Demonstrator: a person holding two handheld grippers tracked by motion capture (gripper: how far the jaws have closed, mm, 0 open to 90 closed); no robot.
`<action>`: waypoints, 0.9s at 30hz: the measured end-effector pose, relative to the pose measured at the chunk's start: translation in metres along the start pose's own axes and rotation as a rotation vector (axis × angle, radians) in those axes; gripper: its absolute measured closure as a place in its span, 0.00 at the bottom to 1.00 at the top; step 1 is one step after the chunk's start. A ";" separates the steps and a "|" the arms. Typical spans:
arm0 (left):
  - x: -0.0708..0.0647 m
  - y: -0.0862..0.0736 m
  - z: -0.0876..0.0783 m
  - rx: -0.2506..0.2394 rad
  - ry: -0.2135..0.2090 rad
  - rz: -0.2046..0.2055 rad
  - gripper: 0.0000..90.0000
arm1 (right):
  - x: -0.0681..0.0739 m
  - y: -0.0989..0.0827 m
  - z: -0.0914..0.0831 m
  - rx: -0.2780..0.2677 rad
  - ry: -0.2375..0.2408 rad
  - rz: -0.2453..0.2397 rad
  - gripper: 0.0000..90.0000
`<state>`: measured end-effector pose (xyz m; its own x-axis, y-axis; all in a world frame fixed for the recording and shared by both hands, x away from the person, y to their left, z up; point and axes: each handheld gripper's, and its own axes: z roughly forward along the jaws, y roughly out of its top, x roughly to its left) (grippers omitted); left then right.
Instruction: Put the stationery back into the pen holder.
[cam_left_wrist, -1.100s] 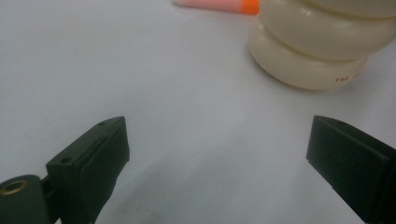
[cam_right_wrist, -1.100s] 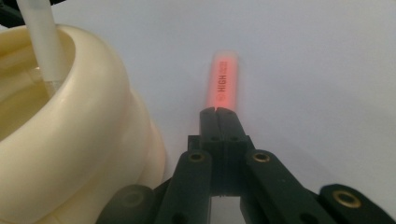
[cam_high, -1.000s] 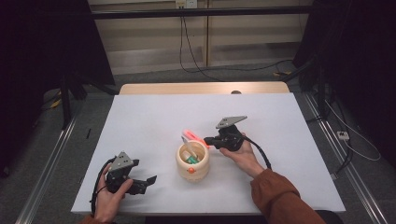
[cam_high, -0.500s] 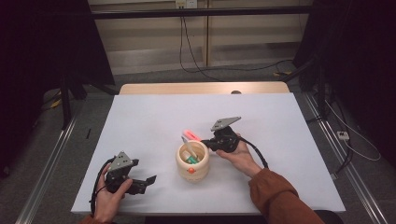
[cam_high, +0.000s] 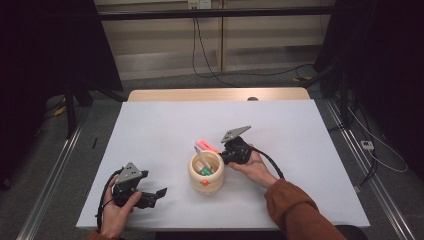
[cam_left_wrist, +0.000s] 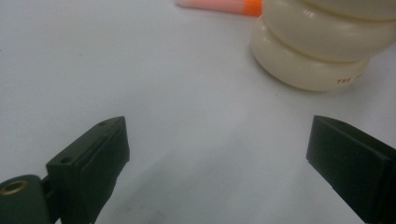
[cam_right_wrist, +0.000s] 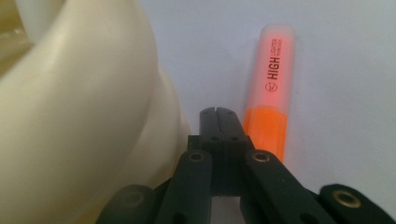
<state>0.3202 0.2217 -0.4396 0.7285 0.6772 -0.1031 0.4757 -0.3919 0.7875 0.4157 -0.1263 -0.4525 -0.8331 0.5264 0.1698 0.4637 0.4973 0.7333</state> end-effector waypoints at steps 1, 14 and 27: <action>0.000 0.000 0.000 0.000 0.001 -0.001 0.06 | -0.001 0.000 0.001 0.005 -0.009 -0.002 1.00; 0.000 0.000 0.000 -0.002 0.004 -0.007 0.06 | -0.013 -0.006 -0.002 0.029 -0.100 0.017 1.00; 0.000 0.000 -0.001 0.001 0.005 -0.008 0.06 | -0.023 -0.011 -0.006 0.024 -0.135 0.045 1.00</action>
<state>0.3200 0.2225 -0.4395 0.7223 0.6833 -0.1068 0.4821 -0.3868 0.7861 0.4283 -0.1479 -0.4605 -0.7638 0.6358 0.1114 0.5086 0.4866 0.7103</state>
